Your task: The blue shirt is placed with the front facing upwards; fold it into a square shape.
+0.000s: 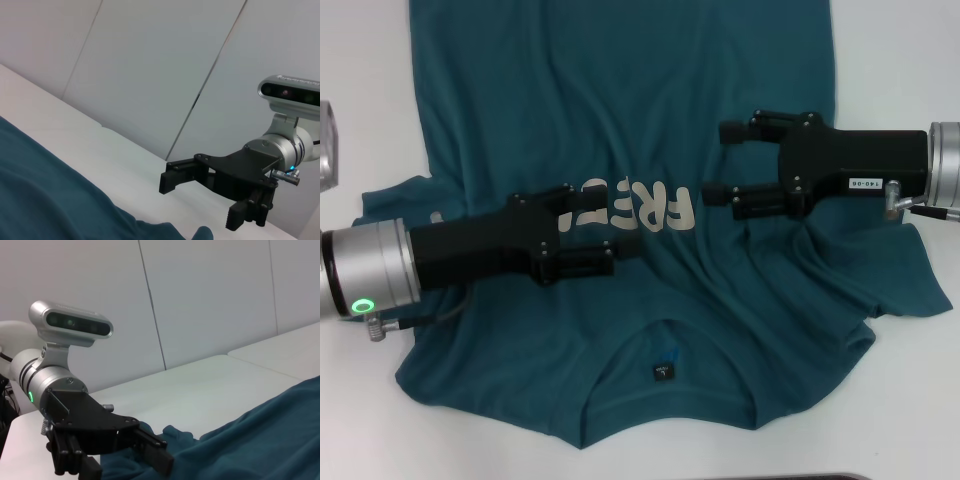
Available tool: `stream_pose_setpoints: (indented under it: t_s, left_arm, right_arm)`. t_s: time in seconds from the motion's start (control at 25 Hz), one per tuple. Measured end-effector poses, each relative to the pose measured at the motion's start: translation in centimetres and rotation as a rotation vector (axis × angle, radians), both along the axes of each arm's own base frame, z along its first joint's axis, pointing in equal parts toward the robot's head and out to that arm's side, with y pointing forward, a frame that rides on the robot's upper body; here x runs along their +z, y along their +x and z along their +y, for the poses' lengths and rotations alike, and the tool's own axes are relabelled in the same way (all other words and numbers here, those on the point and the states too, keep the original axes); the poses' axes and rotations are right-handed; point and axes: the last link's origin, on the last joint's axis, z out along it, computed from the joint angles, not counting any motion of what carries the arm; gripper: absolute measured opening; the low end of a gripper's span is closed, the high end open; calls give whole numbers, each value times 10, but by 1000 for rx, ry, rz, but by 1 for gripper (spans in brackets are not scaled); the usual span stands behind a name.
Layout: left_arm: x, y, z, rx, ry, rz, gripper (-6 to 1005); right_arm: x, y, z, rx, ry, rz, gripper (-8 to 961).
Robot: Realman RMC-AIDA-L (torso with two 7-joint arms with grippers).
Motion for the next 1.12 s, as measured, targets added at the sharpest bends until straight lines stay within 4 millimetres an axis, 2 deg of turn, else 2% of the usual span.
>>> stream_pose_setpoints:
  t_s: [0.28, 0.48, 1.12]
  left_arm:
    - [10, -8, 7, 90, 22, -20, 905]
    - [27, -26, 13, 209, 26, -3, 905]
    - [81, -78, 7, 400, 63, 89, 904]
  right_arm:
    - [-1, 0, 0, -1, 0, 1, 927]
    - [0, 0, 0, -3, 3, 4, 928]
    - [0, -1, 0, -12, -1, 16, 928]
